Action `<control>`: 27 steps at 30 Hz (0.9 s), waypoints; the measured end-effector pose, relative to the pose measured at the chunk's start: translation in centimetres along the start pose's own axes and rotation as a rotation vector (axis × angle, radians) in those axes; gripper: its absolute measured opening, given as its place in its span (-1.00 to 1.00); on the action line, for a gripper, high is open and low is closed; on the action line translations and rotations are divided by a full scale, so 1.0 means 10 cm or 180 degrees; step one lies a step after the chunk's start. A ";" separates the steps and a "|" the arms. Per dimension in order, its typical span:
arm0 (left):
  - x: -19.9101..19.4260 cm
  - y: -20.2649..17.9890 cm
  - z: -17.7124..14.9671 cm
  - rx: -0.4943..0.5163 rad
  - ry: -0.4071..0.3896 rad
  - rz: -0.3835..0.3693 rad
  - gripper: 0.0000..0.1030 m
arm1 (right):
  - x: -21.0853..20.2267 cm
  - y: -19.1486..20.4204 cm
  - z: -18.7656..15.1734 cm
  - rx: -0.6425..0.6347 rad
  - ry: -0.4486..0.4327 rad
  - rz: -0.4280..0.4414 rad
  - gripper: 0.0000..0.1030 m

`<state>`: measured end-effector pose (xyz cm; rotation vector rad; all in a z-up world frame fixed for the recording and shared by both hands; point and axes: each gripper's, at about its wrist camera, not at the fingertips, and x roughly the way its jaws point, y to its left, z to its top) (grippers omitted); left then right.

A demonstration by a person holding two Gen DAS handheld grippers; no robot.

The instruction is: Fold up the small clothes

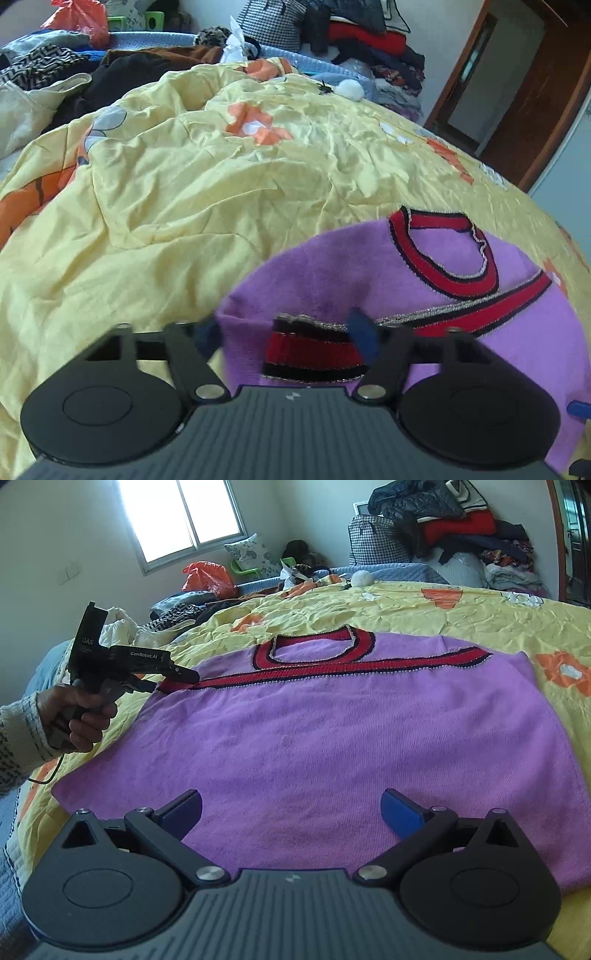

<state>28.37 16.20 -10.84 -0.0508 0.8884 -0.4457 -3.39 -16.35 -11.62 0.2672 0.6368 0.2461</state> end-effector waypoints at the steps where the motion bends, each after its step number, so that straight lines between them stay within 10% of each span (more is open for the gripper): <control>1: 0.00 0.02 0.02 -0.0012 0.0044 -0.0055 -0.25 | 0.00 0.02 0.00 0.0003 -0.0014 0.0031 1.00; 8: -0.01 -0.02 0.06 0.0062 0.0140 -0.0128 -0.59 | 0.06 0.34 -0.02 -0.0323 -0.0002 0.0152 1.00; 9: -0.03 -0.01 0.05 0.0032 0.0110 -0.0125 -0.52 | 0.06 0.39 -0.03 -0.0393 -0.0018 0.0143 1.00; 11: -0.02 0.09 0.05 -0.0135 0.0148 -0.0081 0.54 | 0.03 0.47 -0.05 -0.0492 -0.0058 0.0151 1.00; 13: -0.08 0.25 0.03 -0.0377 0.0036 -0.0287 0.65 | 0.02 0.48 -0.06 -0.0499 -0.0043 0.0195 1.00; 21: -0.04 0.66 -0.06 -0.0838 0.0220 -0.1283 0.54 | -0.01 0.41 -0.05 -0.0381 -0.0055 0.0192 1.00; 24: 0.06 0.75 -0.07 -0.0985 0.0343 -0.1482 -0.30 | -0.01 0.40 -0.04 -0.0342 -0.0047 0.0177 1.00; 27: 0.09 0.70 -0.09 -0.0825 0.0420 -0.1367 -0.57 | 0.00 0.44 -0.03 -0.0386 -0.0055 0.0166 1.00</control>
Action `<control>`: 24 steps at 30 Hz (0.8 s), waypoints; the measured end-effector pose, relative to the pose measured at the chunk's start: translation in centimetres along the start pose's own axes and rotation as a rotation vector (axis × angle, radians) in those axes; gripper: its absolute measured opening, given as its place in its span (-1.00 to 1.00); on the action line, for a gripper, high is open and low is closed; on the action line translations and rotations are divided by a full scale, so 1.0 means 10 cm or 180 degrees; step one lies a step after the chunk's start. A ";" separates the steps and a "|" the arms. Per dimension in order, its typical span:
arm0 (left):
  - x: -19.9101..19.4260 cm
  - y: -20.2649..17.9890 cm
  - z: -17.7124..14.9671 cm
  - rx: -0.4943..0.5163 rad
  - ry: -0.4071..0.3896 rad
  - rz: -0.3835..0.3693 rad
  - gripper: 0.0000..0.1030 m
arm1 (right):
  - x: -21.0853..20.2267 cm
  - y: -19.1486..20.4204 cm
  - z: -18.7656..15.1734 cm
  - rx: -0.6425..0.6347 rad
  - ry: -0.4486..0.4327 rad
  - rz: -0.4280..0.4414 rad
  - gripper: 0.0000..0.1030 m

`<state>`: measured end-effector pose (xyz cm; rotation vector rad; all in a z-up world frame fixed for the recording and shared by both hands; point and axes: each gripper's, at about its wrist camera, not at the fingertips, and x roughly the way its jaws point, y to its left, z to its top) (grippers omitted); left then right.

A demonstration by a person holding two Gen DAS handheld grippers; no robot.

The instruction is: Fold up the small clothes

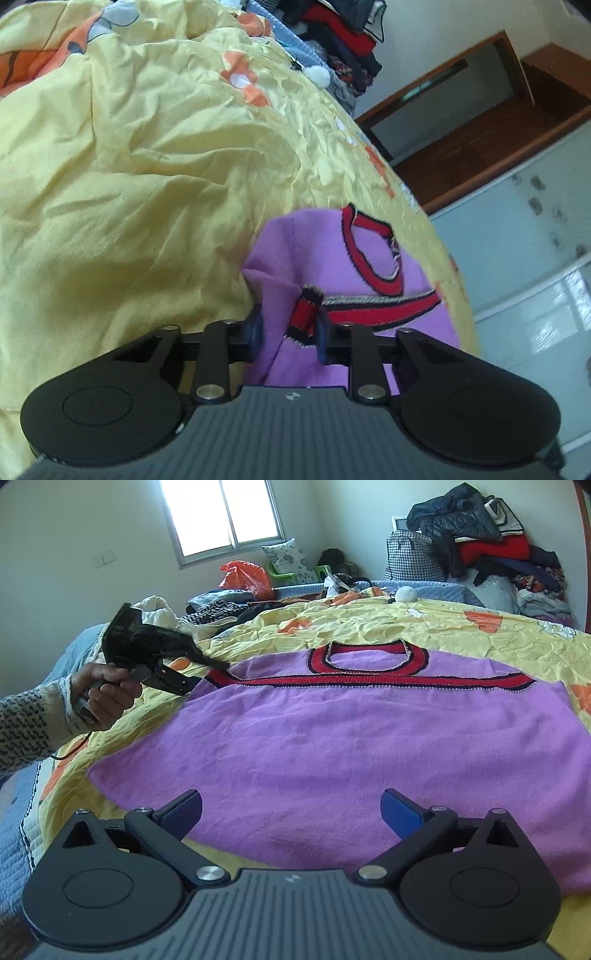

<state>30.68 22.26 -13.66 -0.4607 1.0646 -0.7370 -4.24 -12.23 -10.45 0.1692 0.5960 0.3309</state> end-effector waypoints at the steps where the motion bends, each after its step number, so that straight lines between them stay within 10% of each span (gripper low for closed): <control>1: 0.00 0.00 -0.01 -0.0023 0.0020 0.0050 -0.66 | 0.00 0.02 0.00 -0.0025 -0.0001 0.0002 1.00; 9: -0.12 -0.26 0.00 -0.0071 -0.0110 0.0454 -0.76 | 0.23 0.46 0.18 -0.0393 0.0036 0.0200 1.00; 21: -0.24 -0.47 0.07 -0.0099 -0.0097 0.0568 -0.76 | 0.88 1.99 -0.06 -0.2161 0.0109 0.0473 0.98; 23: -0.24 -0.46 0.06 -0.0116 -0.0102 0.0568 -0.76 | 0.98 2.07 -0.13 -0.2301 0.0159 0.0429 0.80; 24: -0.24 -0.45 0.05 -0.0127 -0.0105 0.0567 -0.76 | 1.05 2.08 -0.14 -0.2308 0.0234 0.0392 0.39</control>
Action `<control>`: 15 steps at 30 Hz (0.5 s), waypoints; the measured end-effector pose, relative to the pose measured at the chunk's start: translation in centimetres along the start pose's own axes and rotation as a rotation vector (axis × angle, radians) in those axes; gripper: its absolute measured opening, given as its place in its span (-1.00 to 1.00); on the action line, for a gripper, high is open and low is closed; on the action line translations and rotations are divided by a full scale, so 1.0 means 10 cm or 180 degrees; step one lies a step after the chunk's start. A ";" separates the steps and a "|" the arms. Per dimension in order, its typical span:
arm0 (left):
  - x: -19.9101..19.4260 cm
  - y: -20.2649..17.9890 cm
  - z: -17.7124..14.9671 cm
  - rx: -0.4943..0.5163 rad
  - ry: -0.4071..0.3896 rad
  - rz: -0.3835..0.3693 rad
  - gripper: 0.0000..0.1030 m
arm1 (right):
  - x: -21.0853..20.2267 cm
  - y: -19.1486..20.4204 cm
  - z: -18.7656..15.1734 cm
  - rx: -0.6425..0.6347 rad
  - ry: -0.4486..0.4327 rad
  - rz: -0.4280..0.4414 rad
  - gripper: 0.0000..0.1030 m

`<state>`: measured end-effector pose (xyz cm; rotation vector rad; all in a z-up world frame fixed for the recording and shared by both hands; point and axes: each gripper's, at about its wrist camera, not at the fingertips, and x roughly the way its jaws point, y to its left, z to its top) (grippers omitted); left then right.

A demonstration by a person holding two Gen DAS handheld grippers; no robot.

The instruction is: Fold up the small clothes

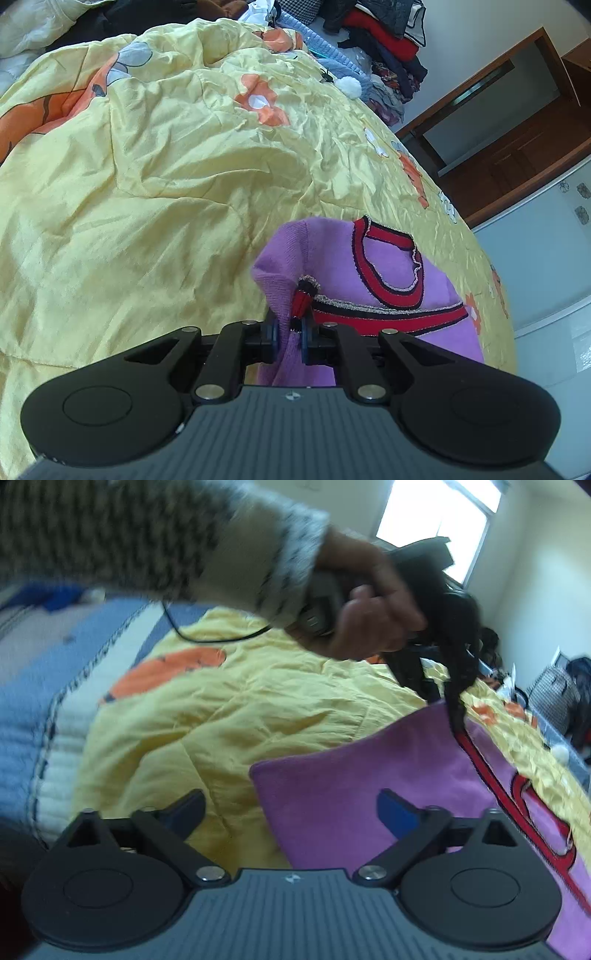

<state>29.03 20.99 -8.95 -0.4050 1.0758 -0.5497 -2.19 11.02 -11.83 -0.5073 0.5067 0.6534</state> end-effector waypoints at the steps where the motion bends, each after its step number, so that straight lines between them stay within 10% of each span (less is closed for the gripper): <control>1: 0.01 0.01 -0.01 -0.0018 0.0000 0.0001 -0.76 | 0.05 -0.01 0.01 0.0040 0.0047 -0.0048 -0.03; 2: 0.02 0.03 -0.01 -0.0042 0.0000 0.0002 -0.76 | 0.08 -0.04 0.01 0.0116 0.0061 -0.0096 -0.72; 15: -0.21 -0.33 0.10 -0.0215 -0.0155 0.0034 -0.76 | -0.51 -0.80 0.00 0.1375 -0.0573 0.0087 -0.90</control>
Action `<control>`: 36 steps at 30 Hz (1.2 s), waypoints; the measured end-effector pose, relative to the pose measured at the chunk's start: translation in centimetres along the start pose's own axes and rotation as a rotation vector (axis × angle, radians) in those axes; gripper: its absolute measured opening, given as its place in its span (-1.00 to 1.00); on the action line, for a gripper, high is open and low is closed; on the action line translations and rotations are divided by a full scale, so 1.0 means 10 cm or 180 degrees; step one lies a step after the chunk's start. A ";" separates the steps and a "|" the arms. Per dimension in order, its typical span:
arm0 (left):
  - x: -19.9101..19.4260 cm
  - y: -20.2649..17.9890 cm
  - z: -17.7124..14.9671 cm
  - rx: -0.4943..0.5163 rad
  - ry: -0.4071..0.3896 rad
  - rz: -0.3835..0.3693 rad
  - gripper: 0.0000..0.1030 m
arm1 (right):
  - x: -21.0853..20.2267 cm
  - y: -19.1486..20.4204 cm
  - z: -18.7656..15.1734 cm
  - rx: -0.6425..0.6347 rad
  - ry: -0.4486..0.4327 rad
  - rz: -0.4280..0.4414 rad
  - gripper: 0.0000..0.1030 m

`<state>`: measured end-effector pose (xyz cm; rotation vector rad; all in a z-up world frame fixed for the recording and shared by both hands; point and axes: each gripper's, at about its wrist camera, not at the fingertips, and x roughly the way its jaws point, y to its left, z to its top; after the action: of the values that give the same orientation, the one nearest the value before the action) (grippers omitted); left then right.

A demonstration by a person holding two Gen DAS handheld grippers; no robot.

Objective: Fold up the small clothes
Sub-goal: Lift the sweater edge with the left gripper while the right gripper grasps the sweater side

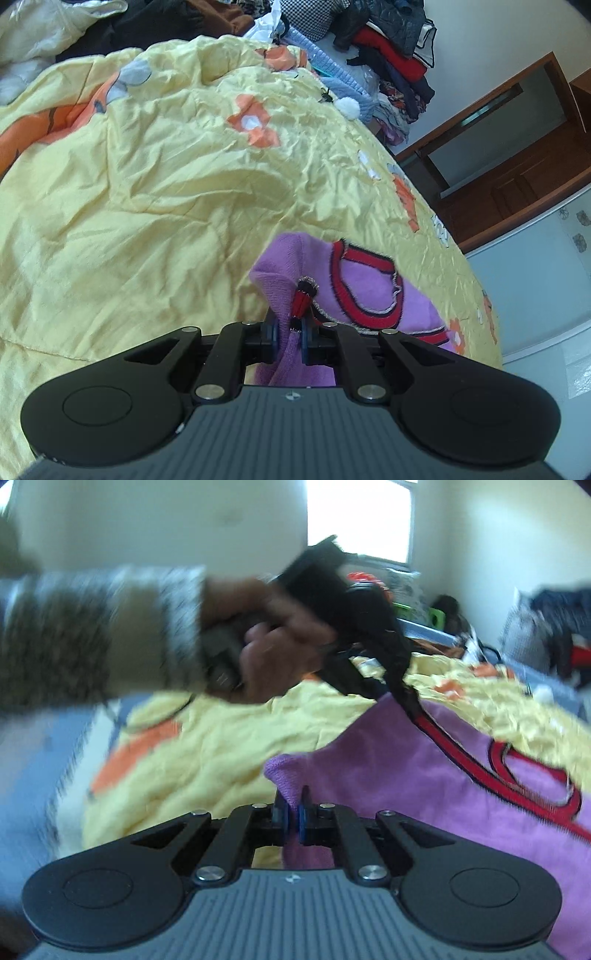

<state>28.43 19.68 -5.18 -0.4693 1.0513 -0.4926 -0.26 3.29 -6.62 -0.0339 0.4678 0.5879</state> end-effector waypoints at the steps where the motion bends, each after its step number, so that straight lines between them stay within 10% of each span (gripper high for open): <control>1: -0.03 -0.08 0.02 0.0005 -0.0016 0.0002 -0.76 | -0.05 -0.08 0.02 0.0121 -0.0069 0.0018 -0.90; 14: 0.52 -1.51 -0.10 0.0391 0.0130 0.0042 -0.77 | -0.97 -1.29 -0.32 0.1542 -0.0632 -0.0066 -0.90; 36: 2.55 -3.37 -0.96 0.1066 0.0789 0.0016 -0.78 | -2.20 -2.34 -1.51 0.2578 -0.0881 -0.0924 -0.90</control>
<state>24.94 -23.45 -7.28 -0.1097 1.1787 -0.7209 -9.93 -30.33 -12.89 0.7319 0.3936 0.0838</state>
